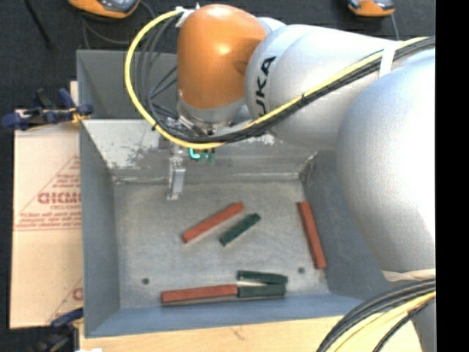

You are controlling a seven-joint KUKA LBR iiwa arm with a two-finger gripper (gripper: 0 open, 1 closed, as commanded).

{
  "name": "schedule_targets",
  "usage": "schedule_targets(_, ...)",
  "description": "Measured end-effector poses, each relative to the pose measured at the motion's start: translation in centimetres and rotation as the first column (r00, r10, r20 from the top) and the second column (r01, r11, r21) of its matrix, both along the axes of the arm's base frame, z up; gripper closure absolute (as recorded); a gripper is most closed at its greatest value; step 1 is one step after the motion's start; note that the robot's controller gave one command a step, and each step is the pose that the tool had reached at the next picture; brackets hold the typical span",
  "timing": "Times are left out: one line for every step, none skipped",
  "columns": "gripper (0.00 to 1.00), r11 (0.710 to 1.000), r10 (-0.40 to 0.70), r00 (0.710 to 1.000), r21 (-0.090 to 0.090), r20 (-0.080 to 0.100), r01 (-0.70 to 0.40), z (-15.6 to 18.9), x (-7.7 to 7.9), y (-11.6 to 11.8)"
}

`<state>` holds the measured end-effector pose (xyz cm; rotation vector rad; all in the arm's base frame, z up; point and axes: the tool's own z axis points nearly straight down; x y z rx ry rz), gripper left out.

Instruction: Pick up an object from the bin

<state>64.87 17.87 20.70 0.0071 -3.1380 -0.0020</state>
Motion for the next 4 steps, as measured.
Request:
schedule_targets(0.00, 0.991, -0.135, 0.991, -0.004, 0.004, 0.135, -3.6, -2.2, -10.5)
schedule_targets(0.00, 0.943, 0.332, 0.943, -0.001, 0.003, -0.332, -13.8, -4.9, -11.3)
schedule_targets(1.00, 0.944, 0.329, 0.944, 0.000, 0.006, -0.329, -13.2, -4.6, -11.1)
schedule_targets(1.00, 0.836, 0.549, 0.836, -0.007, 0.015, -0.549, -1.7, -3.4, -9.2)
